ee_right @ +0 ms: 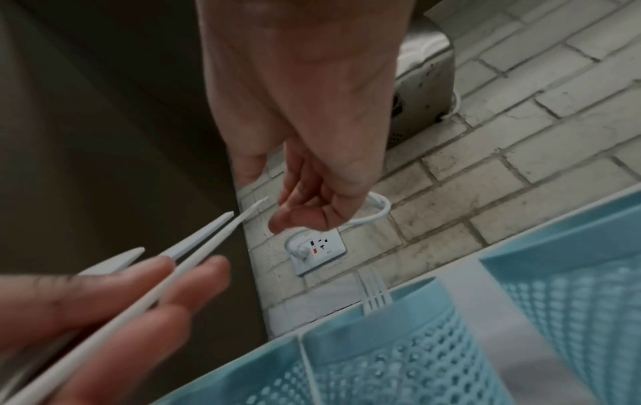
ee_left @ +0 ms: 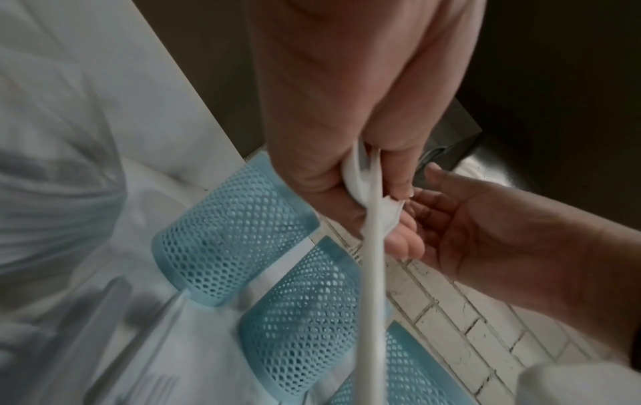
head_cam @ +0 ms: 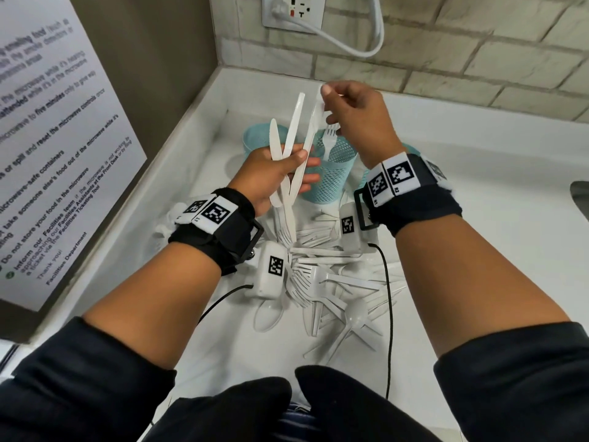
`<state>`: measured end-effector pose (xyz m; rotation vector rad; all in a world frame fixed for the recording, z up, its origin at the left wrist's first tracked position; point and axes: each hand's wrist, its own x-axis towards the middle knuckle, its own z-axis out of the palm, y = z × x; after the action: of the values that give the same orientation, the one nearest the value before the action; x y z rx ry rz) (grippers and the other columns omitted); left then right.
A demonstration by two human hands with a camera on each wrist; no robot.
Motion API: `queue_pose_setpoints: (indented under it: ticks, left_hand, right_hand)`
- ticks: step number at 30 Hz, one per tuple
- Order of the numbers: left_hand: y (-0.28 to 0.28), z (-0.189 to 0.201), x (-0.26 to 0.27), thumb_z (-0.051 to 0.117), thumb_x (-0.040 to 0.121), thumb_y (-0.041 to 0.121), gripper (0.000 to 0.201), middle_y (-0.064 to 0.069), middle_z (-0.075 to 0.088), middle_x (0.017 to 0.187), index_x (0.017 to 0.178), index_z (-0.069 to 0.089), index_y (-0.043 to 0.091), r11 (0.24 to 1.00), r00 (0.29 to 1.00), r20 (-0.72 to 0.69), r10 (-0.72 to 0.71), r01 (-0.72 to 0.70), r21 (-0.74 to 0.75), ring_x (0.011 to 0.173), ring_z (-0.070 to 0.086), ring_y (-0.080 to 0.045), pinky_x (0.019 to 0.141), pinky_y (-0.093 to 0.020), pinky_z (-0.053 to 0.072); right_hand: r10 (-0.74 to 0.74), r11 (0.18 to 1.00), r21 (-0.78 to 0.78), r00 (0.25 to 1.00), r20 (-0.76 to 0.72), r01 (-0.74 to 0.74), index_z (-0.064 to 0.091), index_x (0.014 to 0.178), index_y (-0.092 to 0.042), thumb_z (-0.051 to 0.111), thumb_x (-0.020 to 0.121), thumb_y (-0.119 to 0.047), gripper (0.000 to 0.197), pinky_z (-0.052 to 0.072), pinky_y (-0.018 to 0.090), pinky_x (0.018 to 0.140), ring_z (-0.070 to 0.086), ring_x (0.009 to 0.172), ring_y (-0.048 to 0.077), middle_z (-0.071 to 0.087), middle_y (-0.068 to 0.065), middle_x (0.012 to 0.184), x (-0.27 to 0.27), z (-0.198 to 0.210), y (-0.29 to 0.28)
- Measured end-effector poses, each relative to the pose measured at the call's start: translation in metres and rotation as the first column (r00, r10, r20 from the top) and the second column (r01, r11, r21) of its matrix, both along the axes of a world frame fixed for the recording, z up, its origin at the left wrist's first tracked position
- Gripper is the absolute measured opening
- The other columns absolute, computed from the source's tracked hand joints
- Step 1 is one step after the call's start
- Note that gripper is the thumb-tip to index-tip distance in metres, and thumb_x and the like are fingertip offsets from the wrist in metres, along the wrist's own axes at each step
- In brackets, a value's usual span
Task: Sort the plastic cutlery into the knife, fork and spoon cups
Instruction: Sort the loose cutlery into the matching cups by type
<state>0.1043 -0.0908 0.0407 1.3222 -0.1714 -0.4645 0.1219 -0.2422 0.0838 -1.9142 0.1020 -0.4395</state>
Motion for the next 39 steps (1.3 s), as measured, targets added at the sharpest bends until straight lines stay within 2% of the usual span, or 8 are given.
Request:
queue_pose_setpoints:
  ticks: [5,11,14,20,24,30,35,39]
  left_hand:
    - [0.005,0.005,0.002,0.052,0.094,0.011,0.018,-0.002,0.071,0.084,0.11,0.059,0.006,0.997,0.998,-0.019,0.057,-0.058,-0.056,0.066,0.07,-0.015,0.069,-0.029,0.058]
    - [0.01,0.005,0.006,0.055,0.093,0.011,0.012,-0.006,0.071,0.078,0.097,0.061,0.002,0.975,0.981,-0.048,0.188,-0.192,-0.114,0.063,0.07,-0.014,0.062,-0.024,0.058]
    - [0.014,0.003,0.009,0.055,0.093,0.012,0.013,-0.003,0.072,0.066,0.088,0.062,0.003,0.962,0.969,-0.069,0.236,-0.244,-0.124,0.06,0.07,-0.015,0.058,-0.024,0.057]
    - [0.025,0.0,0.013,0.046,0.097,0.027,0.026,-0.008,0.067,0.083,0.087,0.06,0.008,0.945,0.948,-0.068,0.31,-0.315,-0.085,0.057,0.068,-0.009,0.056,-0.02,0.056]
    - [0.027,0.001,0.013,0.041,0.099,0.032,0.032,-0.007,0.066,0.082,0.088,0.059,0.008,0.94,0.94,-0.089,0.33,-0.336,-0.065,0.054,0.067,-0.008,0.053,-0.019,0.055]
    - [0.031,0.001,0.011,0.038,0.099,0.036,0.037,-0.004,0.069,0.079,0.09,0.061,0.008,0.939,0.937,-0.1,0.334,-0.34,-0.044,0.058,0.069,-0.01,0.054,-0.02,0.055]
    - [0.036,0.003,0.011,0.026,0.099,0.046,0.05,-0.001,0.07,0.079,0.095,0.061,0.011,0.953,0.948,-0.119,0.295,-0.301,-0.035,0.061,0.07,-0.008,0.053,-0.018,0.054]
    - [0.037,0.005,0.01,0.018,0.097,0.052,0.059,-0.001,0.07,0.086,0.105,0.06,0.011,0.962,0.956,-0.122,0.267,-0.271,-0.017,0.066,0.07,-0.008,0.053,-0.016,0.052]
  right_hand:
    - [0.134,0.991,0.042,0.972,-0.192,-0.128,0.06,0.11,-0.012,0.056,0.092,-0.034,0.029,0.042,0.014,0.053,0.056,0.065,0.004,0.069,0.004,0.097,0.004,-0.001,0.01]
    - [0.325,0.944,0.072,0.871,-0.369,-0.322,0.064,0.076,-0.017,0.064,0.087,-0.028,0.016,0.04,0.018,0.061,0.054,0.065,0.007,0.058,-0.001,0.07,0.004,-0.002,0.019]
    - [0.236,0.972,0.061,0.914,-0.33,-0.229,0.057,0.076,-0.017,0.056,0.093,-0.022,0.018,0.036,0.02,0.055,0.05,0.06,0.007,0.06,-0.001,0.071,0.01,0.002,0.026]
    - [-0.046,0.962,0.268,0.998,-0.052,0.058,0.031,0.081,-0.017,0.034,0.1,-0.013,0.02,0.041,0.019,0.041,0.047,0.039,0.01,0.063,0.01,0.07,0.033,0.011,0.037]
    - [0.007,0.987,0.16,0.998,-0.061,0.003,0.037,0.088,-0.012,0.061,0.084,0.004,0.029,0.053,0.025,0.057,0.056,0.056,0.014,0.06,0.007,0.071,0.041,0.0,0.043]
    - [-0.023,0.967,-0.254,0.99,-0.137,-0.013,0.042,0.055,-0.021,0.073,0.077,-0.013,0.039,0.051,0.038,0.073,0.056,0.067,0.022,0.062,0.014,0.073,0.048,-0.023,0.053]
    - [0.004,0.938,-0.339,0.98,-0.201,-0.073,0.047,0.061,-0.014,0.073,0.078,-0.011,0.031,0.052,0.044,0.083,0.066,0.086,0.035,0.069,0.022,0.089,0.048,-0.033,0.059]
    - [0.009,0.957,-0.282,0.977,-0.214,-0.071,0.061,0.095,-0.004,0.072,0.079,-0.012,0.021,0.051,0.041,0.089,0.067,0.091,0.03,0.071,0.018,0.096,0.049,-0.033,0.058]
